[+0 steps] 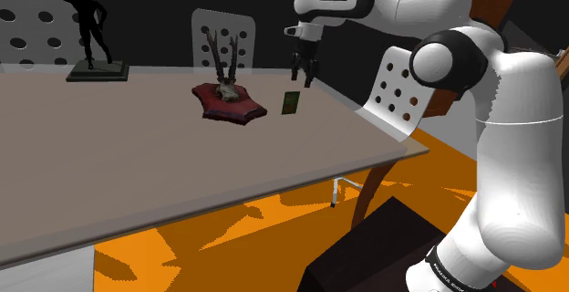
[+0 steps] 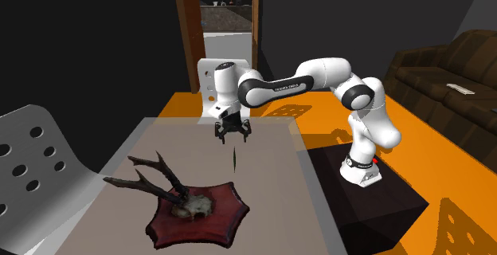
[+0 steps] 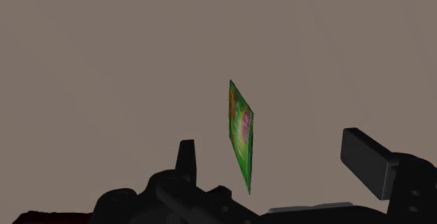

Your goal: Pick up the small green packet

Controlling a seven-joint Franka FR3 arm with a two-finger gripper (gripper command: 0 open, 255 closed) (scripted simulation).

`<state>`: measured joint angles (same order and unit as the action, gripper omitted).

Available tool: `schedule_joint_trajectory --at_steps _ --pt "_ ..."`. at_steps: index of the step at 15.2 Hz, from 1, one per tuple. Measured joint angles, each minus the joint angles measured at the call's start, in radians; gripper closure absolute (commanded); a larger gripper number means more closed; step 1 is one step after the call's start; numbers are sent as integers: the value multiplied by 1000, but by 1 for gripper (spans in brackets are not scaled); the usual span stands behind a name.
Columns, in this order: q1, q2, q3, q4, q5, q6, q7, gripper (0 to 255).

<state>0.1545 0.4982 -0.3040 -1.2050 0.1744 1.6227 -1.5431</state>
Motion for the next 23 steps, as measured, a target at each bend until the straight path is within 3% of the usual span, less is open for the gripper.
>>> schedule_joint_trajectory --at_steps 6,7,17,23 --pt "7 5 4 -69 1 73 -12 0" --pt "7 4 4 -75 1 79 -13 255" --pt "7 5 4 -79 1 85 -14 255" --pt "0 10 3 -2 2 14 -9 255"
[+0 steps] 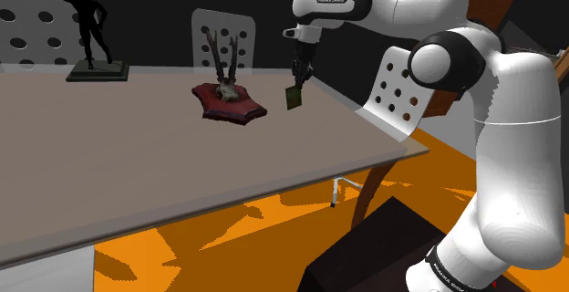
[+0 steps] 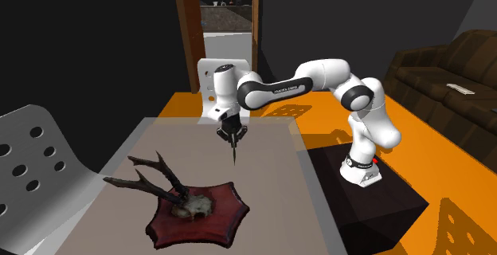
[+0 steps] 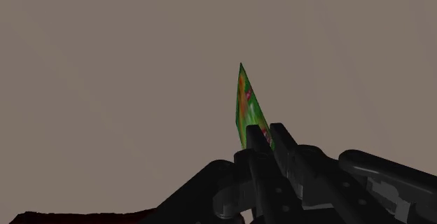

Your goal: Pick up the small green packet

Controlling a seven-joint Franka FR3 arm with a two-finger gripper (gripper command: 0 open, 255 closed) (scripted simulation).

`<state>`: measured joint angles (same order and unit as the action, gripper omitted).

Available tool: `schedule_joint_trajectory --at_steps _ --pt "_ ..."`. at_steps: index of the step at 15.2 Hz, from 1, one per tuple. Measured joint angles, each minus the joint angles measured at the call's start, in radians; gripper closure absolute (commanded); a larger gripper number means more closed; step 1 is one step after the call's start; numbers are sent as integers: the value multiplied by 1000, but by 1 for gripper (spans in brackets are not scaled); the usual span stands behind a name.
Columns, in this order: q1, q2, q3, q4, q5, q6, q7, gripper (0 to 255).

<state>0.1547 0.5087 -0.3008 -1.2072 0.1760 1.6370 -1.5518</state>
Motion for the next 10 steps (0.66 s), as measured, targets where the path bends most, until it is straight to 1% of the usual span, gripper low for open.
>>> schedule_joint_trajectory --at_steps 4,6,10 --pt "-8 8 0 66 2 -57 3 255" --pt "-16 26 1 123 5 -97 5 255" --pt "-25 40 1 194 9 -154 10 255"
